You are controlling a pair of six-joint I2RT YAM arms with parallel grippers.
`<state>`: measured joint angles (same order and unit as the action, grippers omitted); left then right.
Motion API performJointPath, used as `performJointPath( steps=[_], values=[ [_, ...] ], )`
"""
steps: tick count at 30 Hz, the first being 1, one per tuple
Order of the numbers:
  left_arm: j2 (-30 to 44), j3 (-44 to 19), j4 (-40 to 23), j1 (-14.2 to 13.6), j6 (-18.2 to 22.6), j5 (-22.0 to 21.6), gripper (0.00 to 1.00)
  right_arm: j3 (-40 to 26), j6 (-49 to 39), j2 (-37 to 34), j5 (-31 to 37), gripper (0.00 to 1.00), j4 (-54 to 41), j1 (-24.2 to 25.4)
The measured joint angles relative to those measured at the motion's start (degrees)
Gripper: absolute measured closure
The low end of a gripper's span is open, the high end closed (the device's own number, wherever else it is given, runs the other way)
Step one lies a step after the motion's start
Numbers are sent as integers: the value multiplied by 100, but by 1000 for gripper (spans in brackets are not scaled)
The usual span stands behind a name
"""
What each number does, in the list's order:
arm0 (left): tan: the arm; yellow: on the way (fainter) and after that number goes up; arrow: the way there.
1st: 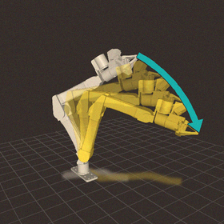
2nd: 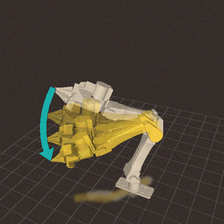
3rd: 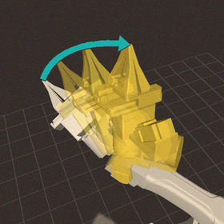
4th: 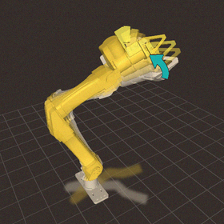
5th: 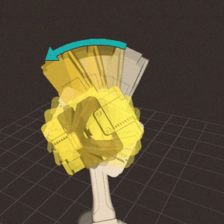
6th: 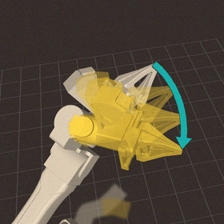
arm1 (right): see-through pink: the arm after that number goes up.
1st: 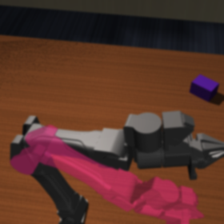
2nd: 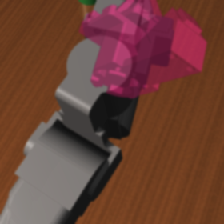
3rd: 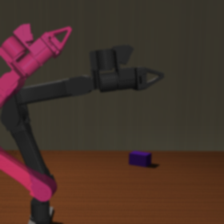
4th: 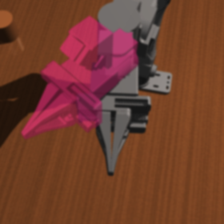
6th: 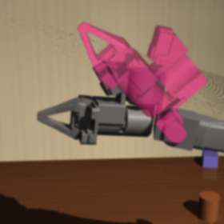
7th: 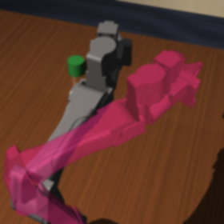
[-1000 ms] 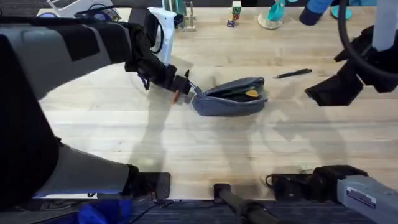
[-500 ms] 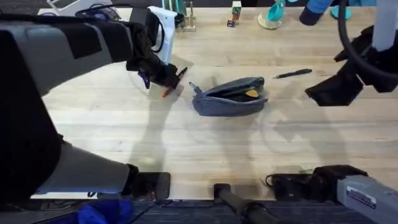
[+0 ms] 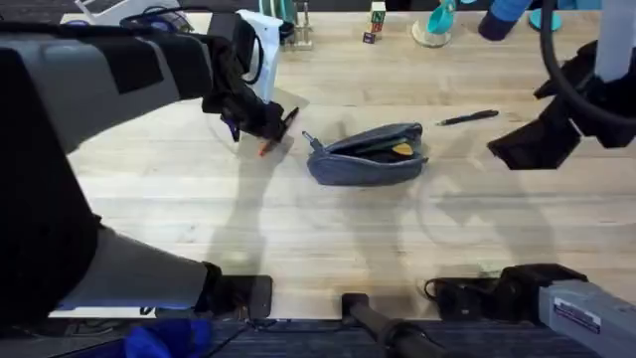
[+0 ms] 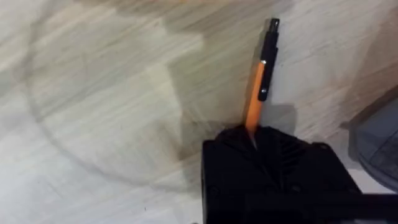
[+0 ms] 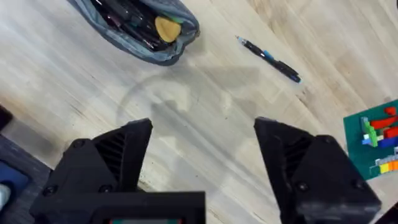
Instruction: Unzip the bag, pick up the pens from the table one at a time and place them inside, then zip the bag closed.
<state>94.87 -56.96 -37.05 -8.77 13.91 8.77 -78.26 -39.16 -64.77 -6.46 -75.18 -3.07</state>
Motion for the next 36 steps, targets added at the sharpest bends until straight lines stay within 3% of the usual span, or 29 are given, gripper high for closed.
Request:
performJointPath(
  steps=[8,11,15,20,27,31,36],
  values=[
    [0,-261,-373,2,-245,-210,960,0,0,0,0,4,0,0],
    [-70,-544,-499,2,-282,-251,960,0,0,0,0,5,0,0],
    [-688,-1212,-895,2,-303,-194,960,0,0,0,0,5,0,0],
    [-1187,-1563,-1219,2,-126,450,960,0,0,0,0,3,0,0],
    [-1551,-1584,-1334,-134,536,1891,960,0,0,0,0,4,0,0],
    [-1558,-1584,-1333,-486,838,2432,960,0,0,0,0,3,0,0],
    [-1558,-1584,-1305,-1108,1219,2664,960,0,0,0,0,3,0,0]
  ],
)
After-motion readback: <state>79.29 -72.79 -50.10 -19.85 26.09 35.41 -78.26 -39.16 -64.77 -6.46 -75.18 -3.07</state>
